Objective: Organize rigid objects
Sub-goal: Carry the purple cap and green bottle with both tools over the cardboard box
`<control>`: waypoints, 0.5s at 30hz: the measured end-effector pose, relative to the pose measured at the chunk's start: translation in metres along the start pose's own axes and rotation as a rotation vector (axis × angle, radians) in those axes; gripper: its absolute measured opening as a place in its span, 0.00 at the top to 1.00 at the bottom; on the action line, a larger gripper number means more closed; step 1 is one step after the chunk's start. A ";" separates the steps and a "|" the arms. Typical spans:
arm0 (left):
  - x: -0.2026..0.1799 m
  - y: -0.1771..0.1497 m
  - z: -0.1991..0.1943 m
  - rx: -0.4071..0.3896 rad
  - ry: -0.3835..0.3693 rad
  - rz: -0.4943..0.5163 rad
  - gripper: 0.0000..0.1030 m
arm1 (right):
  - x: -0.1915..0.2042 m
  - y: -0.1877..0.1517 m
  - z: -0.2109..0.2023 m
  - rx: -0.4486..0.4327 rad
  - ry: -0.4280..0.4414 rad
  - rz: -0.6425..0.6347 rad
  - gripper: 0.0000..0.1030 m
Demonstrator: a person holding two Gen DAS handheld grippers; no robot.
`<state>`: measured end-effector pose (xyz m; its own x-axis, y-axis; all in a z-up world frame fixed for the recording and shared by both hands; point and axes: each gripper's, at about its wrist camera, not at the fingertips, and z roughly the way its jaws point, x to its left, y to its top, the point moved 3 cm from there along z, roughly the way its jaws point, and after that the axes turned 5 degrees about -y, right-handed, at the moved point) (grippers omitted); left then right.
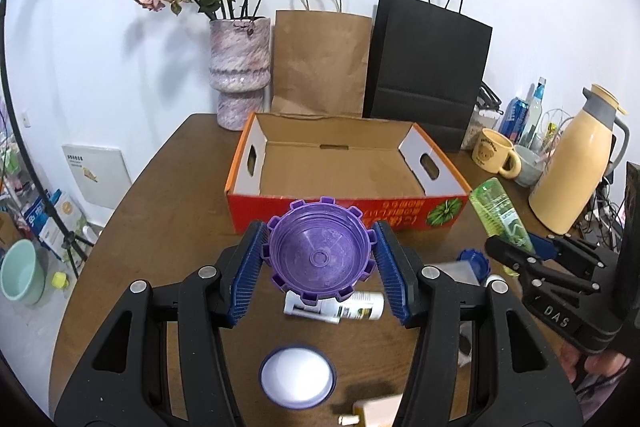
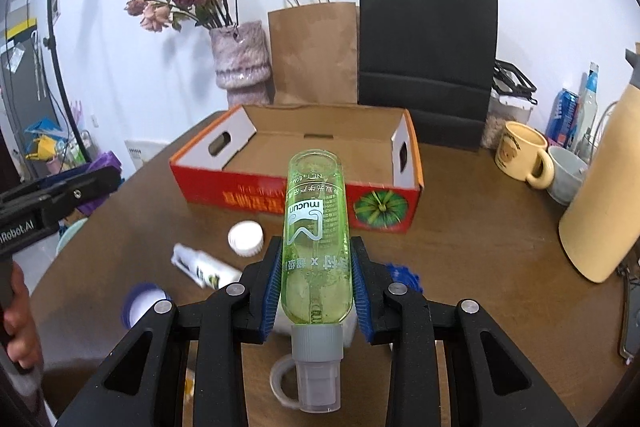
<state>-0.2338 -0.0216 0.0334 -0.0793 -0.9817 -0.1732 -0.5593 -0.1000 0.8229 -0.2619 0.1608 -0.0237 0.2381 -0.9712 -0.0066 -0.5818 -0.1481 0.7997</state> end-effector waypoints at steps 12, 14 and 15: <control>-0.004 0.033 0.030 -0.036 0.011 -0.019 0.51 | 0.004 0.033 0.034 -0.021 0.002 0.035 0.66; -0.003 0.038 0.037 -0.038 0.015 -0.022 0.51 | 0.003 0.038 0.040 -0.022 0.004 0.045 0.66; -0.003 0.041 0.041 -0.038 0.018 -0.025 0.51 | 0.002 0.042 0.045 -0.023 0.007 0.051 0.66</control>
<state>-0.2900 -0.0166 0.0456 -0.0501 -0.9815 -0.1846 -0.5292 -0.1307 0.8384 -0.3207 0.1444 -0.0170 0.2137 -0.9761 0.0389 -0.5751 -0.0936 0.8127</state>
